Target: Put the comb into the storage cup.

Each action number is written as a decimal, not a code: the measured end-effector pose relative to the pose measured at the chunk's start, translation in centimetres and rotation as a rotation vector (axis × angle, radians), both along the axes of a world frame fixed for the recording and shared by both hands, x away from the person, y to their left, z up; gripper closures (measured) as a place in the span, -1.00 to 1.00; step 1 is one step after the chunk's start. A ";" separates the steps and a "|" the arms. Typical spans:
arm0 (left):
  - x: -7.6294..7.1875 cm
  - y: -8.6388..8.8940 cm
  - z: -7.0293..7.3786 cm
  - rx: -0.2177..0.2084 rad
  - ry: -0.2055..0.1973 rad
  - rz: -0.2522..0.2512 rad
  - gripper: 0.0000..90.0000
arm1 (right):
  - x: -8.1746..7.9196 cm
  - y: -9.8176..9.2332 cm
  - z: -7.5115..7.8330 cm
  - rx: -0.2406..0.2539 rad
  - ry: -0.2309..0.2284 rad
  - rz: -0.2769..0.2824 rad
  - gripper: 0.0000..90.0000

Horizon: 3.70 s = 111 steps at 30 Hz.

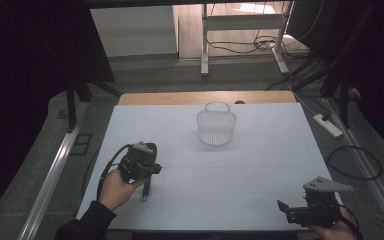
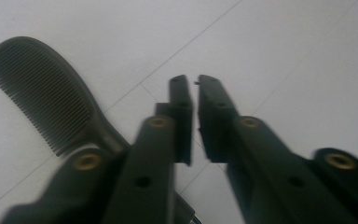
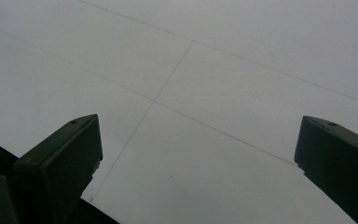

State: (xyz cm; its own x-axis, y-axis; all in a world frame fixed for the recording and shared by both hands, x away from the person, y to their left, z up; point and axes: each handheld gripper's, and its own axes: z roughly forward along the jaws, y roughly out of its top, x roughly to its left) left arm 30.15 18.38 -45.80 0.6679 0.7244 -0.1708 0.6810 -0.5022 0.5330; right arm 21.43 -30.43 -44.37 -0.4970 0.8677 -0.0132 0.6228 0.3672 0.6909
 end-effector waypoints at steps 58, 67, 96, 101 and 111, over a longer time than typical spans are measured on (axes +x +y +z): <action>0.6 2.2 -5.0 0.142 0.223 0.053 0.97 | -0.1 0.2 0.0 -0.016 -0.001 0.020 -0.94; 0.7 2.5 -5.0 0.139 0.241 0.065 0.97 | -0.1 0.2 0.0 -0.016 0.001 0.021 -0.93; -0.5 1.4 -1.0 0.109 0.072 0.074 0.44 | 0.0 0.3 -0.1 -0.023 0.017 0.028 -0.92; -0.4 1.9 -0.9 0.109 0.061 0.101 0.09 | 0.1 0.3 -0.1 -0.024 0.018 0.024 -0.92; 0.0 3.5 -1.0 0.083 0.044 0.149 -0.61 | 0.0 0.3 -0.1 -0.022 0.012 0.025 -0.92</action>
